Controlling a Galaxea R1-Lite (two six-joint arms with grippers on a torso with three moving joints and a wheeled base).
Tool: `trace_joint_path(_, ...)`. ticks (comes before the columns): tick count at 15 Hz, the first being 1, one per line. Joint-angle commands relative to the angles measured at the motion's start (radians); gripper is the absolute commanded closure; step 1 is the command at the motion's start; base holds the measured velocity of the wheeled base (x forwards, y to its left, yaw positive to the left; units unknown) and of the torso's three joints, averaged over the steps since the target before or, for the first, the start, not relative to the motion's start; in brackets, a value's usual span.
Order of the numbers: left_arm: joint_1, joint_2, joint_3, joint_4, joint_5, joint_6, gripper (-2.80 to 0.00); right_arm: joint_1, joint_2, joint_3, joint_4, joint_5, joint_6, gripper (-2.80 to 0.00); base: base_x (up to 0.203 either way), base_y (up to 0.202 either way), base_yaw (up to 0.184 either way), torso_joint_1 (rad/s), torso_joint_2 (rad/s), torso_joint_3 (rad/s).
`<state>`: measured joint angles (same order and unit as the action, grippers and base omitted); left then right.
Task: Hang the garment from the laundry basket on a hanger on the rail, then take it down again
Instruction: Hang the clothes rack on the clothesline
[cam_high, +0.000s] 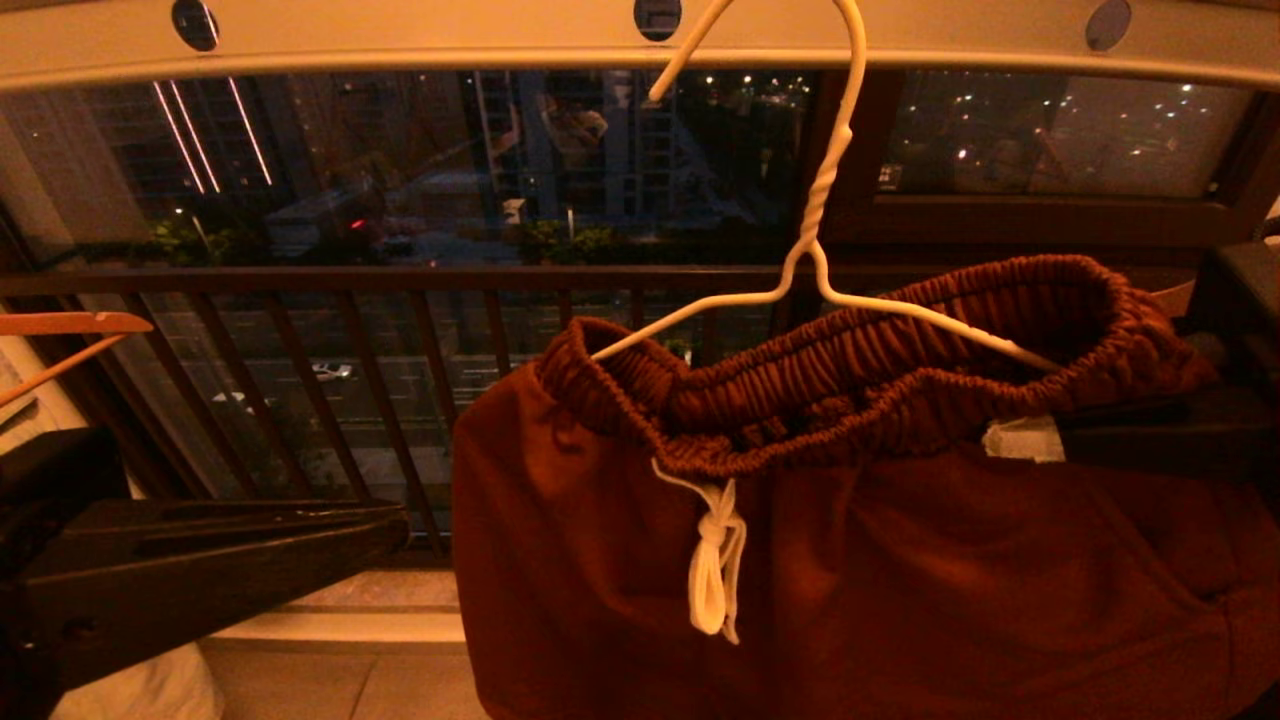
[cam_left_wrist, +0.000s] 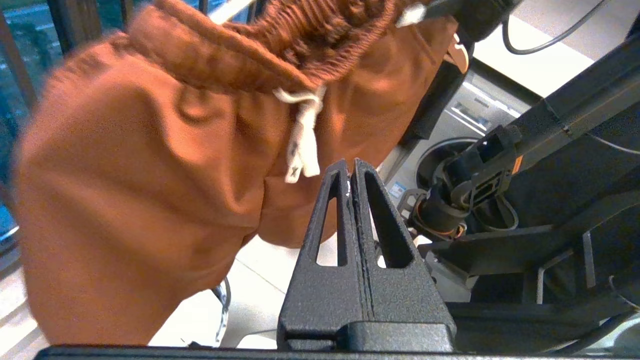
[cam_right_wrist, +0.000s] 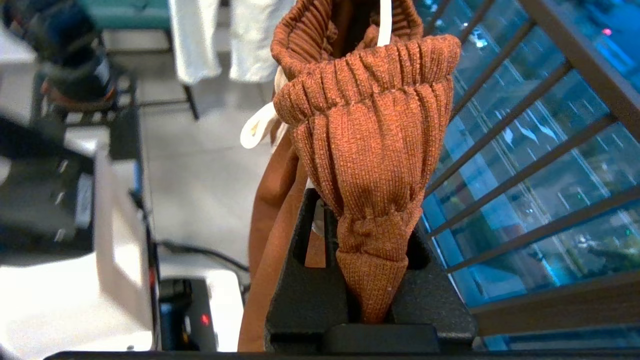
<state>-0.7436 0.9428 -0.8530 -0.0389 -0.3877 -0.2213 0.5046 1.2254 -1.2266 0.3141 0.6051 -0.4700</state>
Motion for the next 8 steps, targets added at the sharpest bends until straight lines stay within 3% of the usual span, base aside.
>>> trace_joint_path(1,0.0,-0.002,0.0,-0.001,-0.002,-0.001,0.0,0.022,0.009,0.008,-0.034,-0.019,0.021,0.0,0.0,0.0,0.0,0.0,0.0,0.0)
trace_joint_path(5,0.0,-0.003,-0.014,0.0,0.014,0.001,0.0,0.095,0.014,0.037,-0.148,-0.117,0.095,0.0,0.0,0.0,0.0,0.0,0.0,0.0)
trace_joint_path(8,0.0,-0.004,-0.014,0.001,0.016,0.001,0.0,0.131,0.024,0.05,-0.198,-0.19,0.103,0.0,0.0,0.0,0.0,0.0,0.0,0.0)
